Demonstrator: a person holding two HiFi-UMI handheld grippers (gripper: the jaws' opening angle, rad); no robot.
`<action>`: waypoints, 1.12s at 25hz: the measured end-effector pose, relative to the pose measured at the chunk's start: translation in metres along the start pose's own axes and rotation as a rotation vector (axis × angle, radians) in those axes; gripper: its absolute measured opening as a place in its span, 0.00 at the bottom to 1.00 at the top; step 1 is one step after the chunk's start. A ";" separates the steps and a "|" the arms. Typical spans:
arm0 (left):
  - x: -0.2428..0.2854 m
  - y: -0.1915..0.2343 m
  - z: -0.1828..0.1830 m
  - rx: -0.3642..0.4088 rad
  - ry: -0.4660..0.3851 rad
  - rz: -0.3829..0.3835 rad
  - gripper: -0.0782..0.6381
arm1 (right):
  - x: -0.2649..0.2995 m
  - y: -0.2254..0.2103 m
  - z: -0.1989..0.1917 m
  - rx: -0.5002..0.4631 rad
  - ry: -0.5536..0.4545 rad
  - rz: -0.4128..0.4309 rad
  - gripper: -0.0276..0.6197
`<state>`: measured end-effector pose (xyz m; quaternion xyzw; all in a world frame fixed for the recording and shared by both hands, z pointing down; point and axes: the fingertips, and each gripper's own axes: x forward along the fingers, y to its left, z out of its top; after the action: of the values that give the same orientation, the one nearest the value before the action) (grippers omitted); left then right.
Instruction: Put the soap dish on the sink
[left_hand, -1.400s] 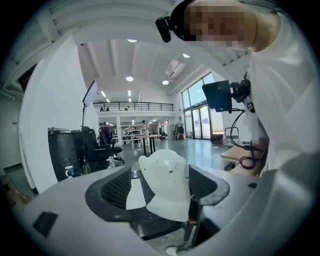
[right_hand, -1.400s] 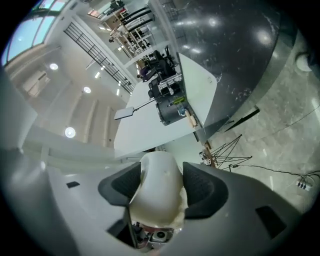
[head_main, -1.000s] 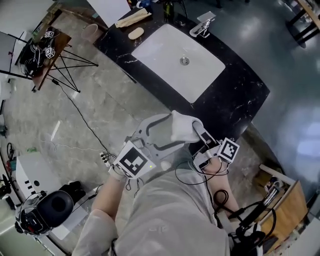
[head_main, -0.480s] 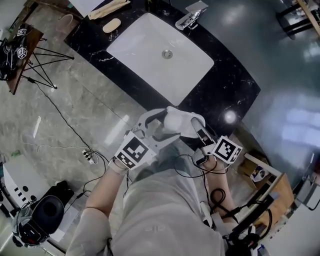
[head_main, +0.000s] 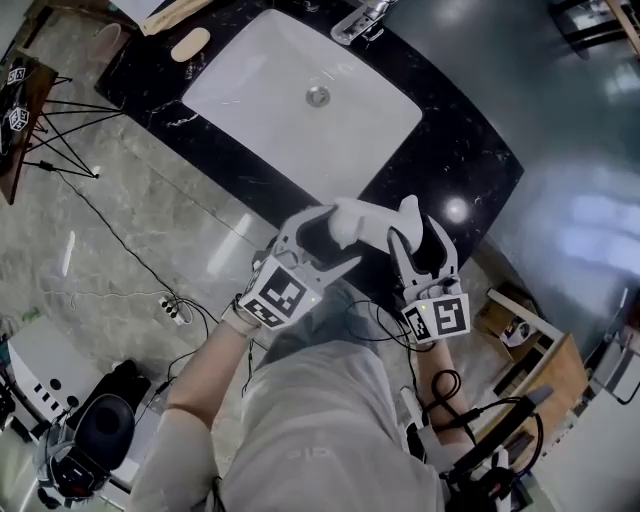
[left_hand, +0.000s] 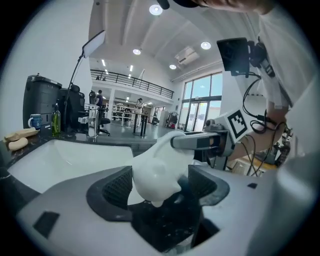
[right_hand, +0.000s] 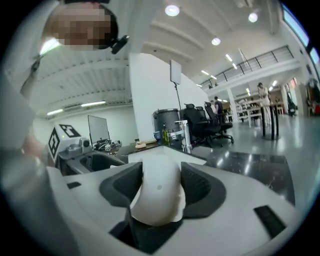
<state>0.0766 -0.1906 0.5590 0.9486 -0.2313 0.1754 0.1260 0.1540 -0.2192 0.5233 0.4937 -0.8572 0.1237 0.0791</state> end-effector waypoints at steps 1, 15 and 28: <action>0.004 0.000 -0.004 0.008 0.015 0.004 0.58 | 0.001 0.000 0.000 -0.068 -0.013 0.010 0.44; 0.028 -0.021 -0.012 0.159 -0.009 0.084 0.58 | -0.031 0.016 0.007 -0.745 -0.173 -0.020 0.42; 0.028 -0.044 -0.017 0.188 0.000 0.010 0.58 | -0.058 0.006 -0.017 -1.053 -0.146 -0.033 0.42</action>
<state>0.1164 -0.1584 0.5778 0.9550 -0.2188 0.1970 0.0356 0.1779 -0.1630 0.5238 0.4077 -0.7987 -0.3593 0.2583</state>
